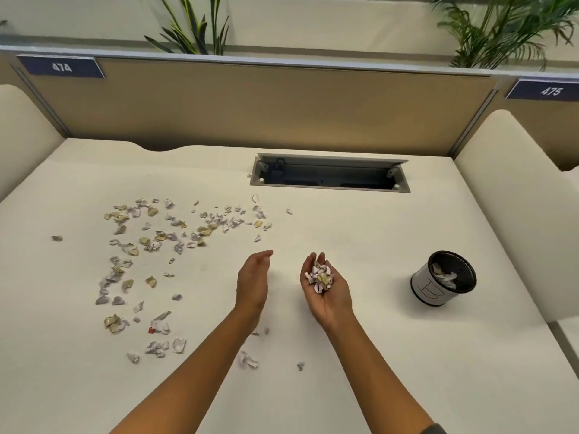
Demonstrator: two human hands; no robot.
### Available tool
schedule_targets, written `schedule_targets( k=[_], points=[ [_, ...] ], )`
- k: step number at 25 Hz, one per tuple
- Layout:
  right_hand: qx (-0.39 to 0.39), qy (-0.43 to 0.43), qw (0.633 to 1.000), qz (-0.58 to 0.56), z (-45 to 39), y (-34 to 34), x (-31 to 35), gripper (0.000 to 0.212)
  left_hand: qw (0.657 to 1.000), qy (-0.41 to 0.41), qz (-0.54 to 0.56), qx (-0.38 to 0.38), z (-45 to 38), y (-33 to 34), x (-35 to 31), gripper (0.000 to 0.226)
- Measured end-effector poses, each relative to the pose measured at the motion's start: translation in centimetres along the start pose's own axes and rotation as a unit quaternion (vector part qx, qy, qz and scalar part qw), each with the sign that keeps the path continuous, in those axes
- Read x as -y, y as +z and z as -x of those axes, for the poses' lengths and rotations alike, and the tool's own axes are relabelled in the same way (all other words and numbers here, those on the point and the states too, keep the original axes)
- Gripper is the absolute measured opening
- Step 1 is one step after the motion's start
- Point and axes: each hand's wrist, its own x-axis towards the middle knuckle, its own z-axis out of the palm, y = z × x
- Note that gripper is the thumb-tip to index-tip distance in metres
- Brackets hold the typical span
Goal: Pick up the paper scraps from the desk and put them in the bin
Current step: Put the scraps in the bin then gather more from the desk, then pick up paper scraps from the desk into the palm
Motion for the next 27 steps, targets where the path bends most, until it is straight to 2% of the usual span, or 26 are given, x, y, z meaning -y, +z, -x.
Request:
schedule_targets(
  k=[3, 7, 9, 11, 13, 17, 19, 21, 23, 25, 27],
  points=[
    [0.037, -0.075, 0.996, 0.004, 1.3, 1.4, 5.3, 0.026, 0.988, -0.034, -0.130, 0.073, -1.6, -0.6, 2.7, 0.035],
    [0.055, -0.189, 0.979, 0.055, 3.5, 3.3, 13.7, 0.025, 0.934, 0.034, -0.328, 0.135, -2.7, -0.4, 4.7, 0.055],
    [0.061, -0.237, 0.967, 0.069, 4.3, 3.5, 17.4, 0.025, 0.913, 0.064, -0.378, 0.140, -2.6, -0.4, 5.3, 0.061],
    [0.068, -0.295, 0.944, 0.129, 4.9, 3.2, 20.2, 0.026, 0.906, 0.078, -0.391, 0.138, -2.5, -0.5, 5.7, 0.064],
    [0.041, -0.363, 0.896, 0.251, 5.1, 2.6, 22.1, 0.029, 0.904, 0.081, -0.396, 0.138, -2.6, -0.7, 5.9, 0.064],
    [-0.067, -0.451, 0.748, 0.482, 5.0, 1.3, 23.7, 0.025, 0.905, 0.084, -0.394, 0.138, -2.8, -0.8, 6.1, 0.064],
    [-0.084, -0.453, 0.700, 0.546, 5.0, 0.9, 23.9, 0.031, 0.904, 0.088, -0.396, 0.137, -2.9, -0.8, 6.3, 0.063],
    [-0.082, -0.442, 0.683, 0.576, 5.3, 0.6, 23.9, 0.039, 0.903, 0.090, -0.397, 0.138, -2.9, -0.9, 6.3, 0.063],
    [-0.094, -0.437, 0.649, 0.616, 5.9, 0.5, 24.1, 0.042, 0.904, 0.091, -0.393, 0.141, -2.9, -1.0, 6.3, 0.063],
    [-0.123, -0.435, 0.590, 0.669, 6.5, 0.7, 24.2, 0.041, 0.903, 0.091, -0.393, 0.144, -3.0, -1.0, 6.3, 0.063],
    [-0.140, -0.432, 0.505, 0.734, 6.8, 0.8, 24.1, 0.038, 0.903, 0.091, -0.394, 0.145, -2.9, -1.1, 6.3, 0.063]
  ],
)
